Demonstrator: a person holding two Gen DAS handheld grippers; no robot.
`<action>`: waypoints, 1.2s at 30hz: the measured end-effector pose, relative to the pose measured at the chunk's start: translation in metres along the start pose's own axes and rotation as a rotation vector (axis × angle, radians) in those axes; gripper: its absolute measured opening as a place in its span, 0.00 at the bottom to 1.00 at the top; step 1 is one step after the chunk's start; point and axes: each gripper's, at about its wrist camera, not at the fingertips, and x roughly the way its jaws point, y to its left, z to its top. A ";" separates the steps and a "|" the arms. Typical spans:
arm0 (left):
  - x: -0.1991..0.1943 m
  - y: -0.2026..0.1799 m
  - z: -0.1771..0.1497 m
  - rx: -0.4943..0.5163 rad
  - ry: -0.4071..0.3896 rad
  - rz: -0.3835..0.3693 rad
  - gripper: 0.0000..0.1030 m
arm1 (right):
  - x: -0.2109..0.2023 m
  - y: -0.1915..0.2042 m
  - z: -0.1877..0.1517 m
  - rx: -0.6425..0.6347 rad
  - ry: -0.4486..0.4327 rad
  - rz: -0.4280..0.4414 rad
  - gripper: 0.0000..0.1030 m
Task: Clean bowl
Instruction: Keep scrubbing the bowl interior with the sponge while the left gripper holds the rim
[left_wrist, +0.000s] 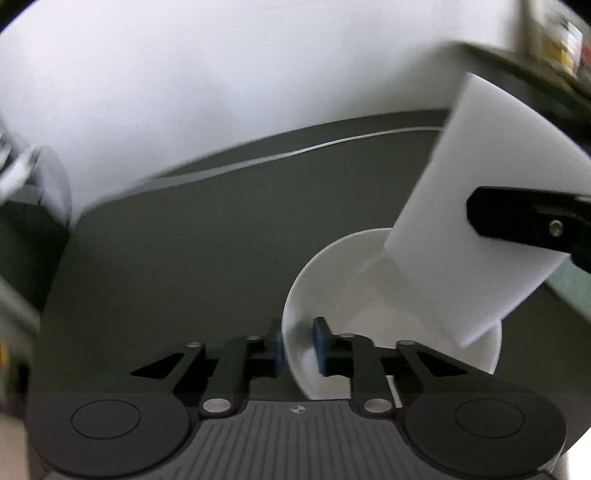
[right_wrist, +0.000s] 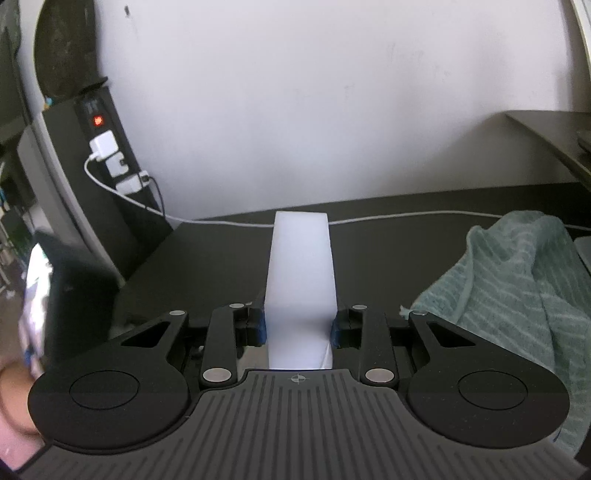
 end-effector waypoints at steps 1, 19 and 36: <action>-0.002 0.000 -0.002 -0.008 0.003 -0.006 0.13 | 0.001 0.000 0.001 0.002 0.000 0.008 0.30; -0.009 -0.010 -0.009 0.023 -0.016 0.027 0.14 | -0.018 0.005 -0.006 -0.001 -0.014 -0.077 0.30; -0.007 -0.009 -0.009 0.035 -0.023 0.026 0.17 | -0.017 0.008 -0.011 -0.016 0.027 -0.096 0.30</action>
